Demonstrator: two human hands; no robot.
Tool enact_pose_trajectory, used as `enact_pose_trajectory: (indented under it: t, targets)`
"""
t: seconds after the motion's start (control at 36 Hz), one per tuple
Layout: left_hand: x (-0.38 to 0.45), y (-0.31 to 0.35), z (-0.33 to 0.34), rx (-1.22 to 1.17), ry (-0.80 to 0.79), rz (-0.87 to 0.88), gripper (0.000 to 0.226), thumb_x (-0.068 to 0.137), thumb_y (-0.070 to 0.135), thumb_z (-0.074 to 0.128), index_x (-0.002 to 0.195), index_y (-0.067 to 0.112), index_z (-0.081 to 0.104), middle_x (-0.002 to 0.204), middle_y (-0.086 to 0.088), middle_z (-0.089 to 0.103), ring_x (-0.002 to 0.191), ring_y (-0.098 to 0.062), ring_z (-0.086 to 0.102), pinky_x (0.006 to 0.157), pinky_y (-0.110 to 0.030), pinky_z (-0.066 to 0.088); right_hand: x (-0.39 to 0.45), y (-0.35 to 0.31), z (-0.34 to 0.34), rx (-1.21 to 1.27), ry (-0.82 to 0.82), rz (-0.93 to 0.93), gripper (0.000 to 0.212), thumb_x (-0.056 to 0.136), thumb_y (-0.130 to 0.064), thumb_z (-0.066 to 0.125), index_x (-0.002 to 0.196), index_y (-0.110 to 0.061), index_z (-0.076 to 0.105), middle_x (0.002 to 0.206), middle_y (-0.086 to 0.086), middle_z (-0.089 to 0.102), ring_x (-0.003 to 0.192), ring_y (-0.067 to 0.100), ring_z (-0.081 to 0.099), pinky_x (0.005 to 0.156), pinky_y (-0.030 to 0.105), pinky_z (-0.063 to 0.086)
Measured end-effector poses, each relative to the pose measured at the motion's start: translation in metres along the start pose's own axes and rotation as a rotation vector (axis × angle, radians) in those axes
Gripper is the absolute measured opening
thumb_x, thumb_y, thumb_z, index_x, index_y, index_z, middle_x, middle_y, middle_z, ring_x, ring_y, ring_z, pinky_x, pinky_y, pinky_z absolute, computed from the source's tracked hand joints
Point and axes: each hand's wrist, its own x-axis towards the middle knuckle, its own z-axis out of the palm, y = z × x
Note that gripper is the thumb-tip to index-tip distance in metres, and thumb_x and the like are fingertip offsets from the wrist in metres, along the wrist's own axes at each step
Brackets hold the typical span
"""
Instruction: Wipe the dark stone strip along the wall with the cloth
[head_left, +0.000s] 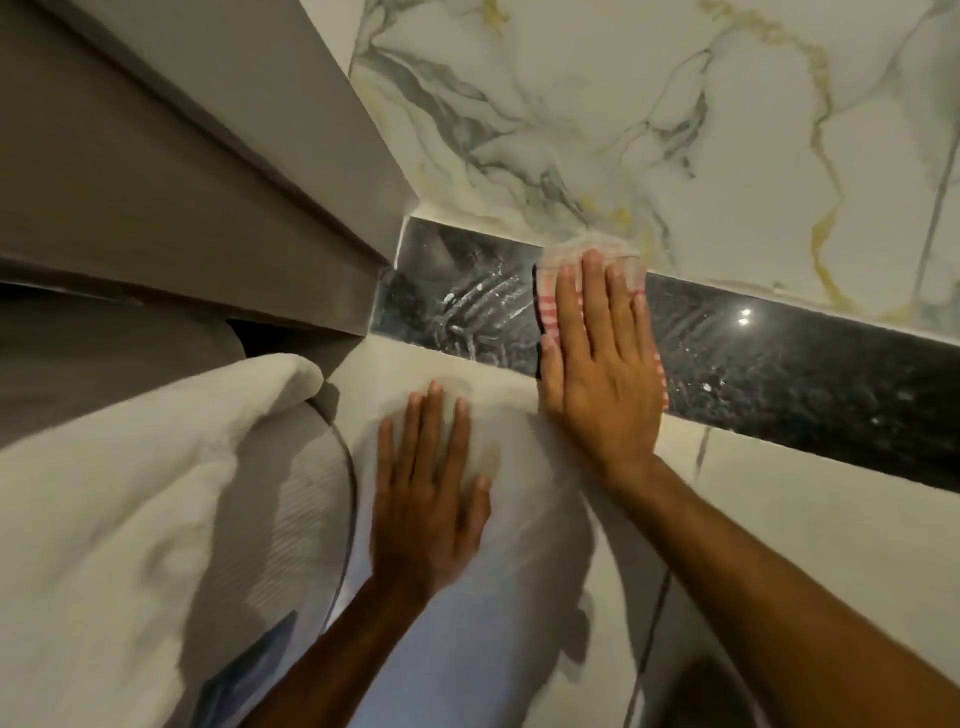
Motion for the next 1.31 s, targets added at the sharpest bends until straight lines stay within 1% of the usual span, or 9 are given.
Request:
enact_pose_trajectory:
  t: [0.17,0.31,0.44,0.61,0.78,0.89,1.0,1.14,1.31]
  targets:
    - [0.001,-0.004,0.009,0.024,0.031,-0.039,0.068,0.114,0.046,0.032,0.174,0.014,0.022,0.183,-0.016,0.018,0.171,-0.031,0.013,0.139,-0.056,0.006,0.033,-0.064,0.015,0.049,-0.085,-0.18,0.066,0.119,-0.042,0.022,0.178,-0.016,0.008,0.187,0.011,-0.001,0.176,0.029,-0.001,0.144,0.051,0.007]
    - [0.009,-0.012,0.0,0.037,0.014,-0.035,0.068,0.114,0.041,0.032,0.174,0.009,0.021,0.183,-0.018,0.017,0.171,-0.035,0.016,0.137,-0.064,0.014,-0.046,-0.015,0.003,-0.002,-0.166,-0.446,0.061,0.119,-0.038,0.029,0.177,-0.021,0.021,0.187,0.003,0.01,0.175,0.024,0.008,0.142,0.051,0.018]
    - [0.016,-0.009,-0.002,0.009,0.023,-0.092,0.074,0.111,0.042,0.036,0.176,0.013,0.015,0.186,-0.01,0.005,0.172,-0.029,0.01,0.139,-0.055,0.004,-0.064,0.039,-0.026,-0.059,-0.114,-0.123,0.066,0.118,-0.036,0.031,0.178,-0.024,0.007,0.188,0.001,-0.002,0.176,0.021,-0.001,0.143,0.051,0.017]
    - [0.018,-0.003,-0.005,0.041,0.021,-0.152,0.075,0.107,0.041,0.041,0.173,0.01,0.026,0.181,-0.015,0.019,0.168,-0.032,0.021,0.14,-0.051,0.001,0.019,-0.011,-0.011,-0.072,-0.057,0.108,0.067,0.12,-0.037,0.021,0.177,-0.013,-0.005,0.186,0.014,-0.013,0.175,0.031,-0.01,0.144,0.053,0.005]
    - [0.016,0.0,-0.015,0.072,0.03,-0.251,0.077,0.108,0.045,0.033,0.17,0.001,0.028,0.18,-0.024,0.021,0.168,-0.039,0.021,0.138,-0.061,0.013,0.021,-0.081,0.016,0.0,-0.158,-0.254,0.069,0.12,-0.041,0.032,0.178,-0.021,0.001,0.187,0.009,-0.008,0.173,0.03,-0.013,0.141,0.045,-0.012]
    - [0.015,0.003,-0.017,0.125,0.018,-0.246,0.076,0.108,0.041,0.033,0.17,-0.003,0.027,0.178,-0.028,0.022,0.166,-0.044,0.025,0.135,-0.065,0.021,-0.043,-0.046,0.009,-0.064,-0.114,-0.342,0.067,0.116,-0.039,0.044,0.177,-0.022,0.021,0.186,0.006,0.015,0.174,0.026,0.011,0.142,0.046,0.01]
    - [0.018,0.003,-0.018,0.085,0.032,-0.276,0.074,0.107,0.039,0.035,0.169,0.0,0.031,0.178,-0.026,0.026,0.164,-0.044,0.03,0.133,-0.066,0.027,-0.057,-0.008,-0.006,-0.06,-0.084,-0.125,0.067,0.117,-0.035,0.037,0.178,-0.021,0.013,0.187,0.005,0.007,0.175,0.026,0.006,0.144,0.049,0.015]
    - [0.018,0.001,-0.011,0.051,0.048,-0.291,0.078,0.106,0.041,0.037,0.172,0.001,0.023,0.18,-0.024,0.023,0.167,-0.04,0.025,0.136,-0.061,0.024,0.01,-0.052,0.003,-0.011,-0.038,0.189,0.069,0.119,-0.03,0.031,0.178,-0.013,-0.002,0.187,0.013,-0.009,0.175,0.032,-0.008,0.144,0.052,0.005]
    - [0.018,0.001,-0.011,0.119,0.015,-0.28,0.07,0.111,0.035,0.024,0.171,-0.001,0.017,0.178,-0.028,0.022,0.165,-0.043,0.028,0.134,-0.063,0.029,0.015,-0.094,0.024,0.019,-0.133,-0.295,0.068,0.119,-0.041,0.031,0.178,-0.02,0.005,0.187,0.01,-0.001,0.175,0.03,-0.003,0.144,0.052,0.009]
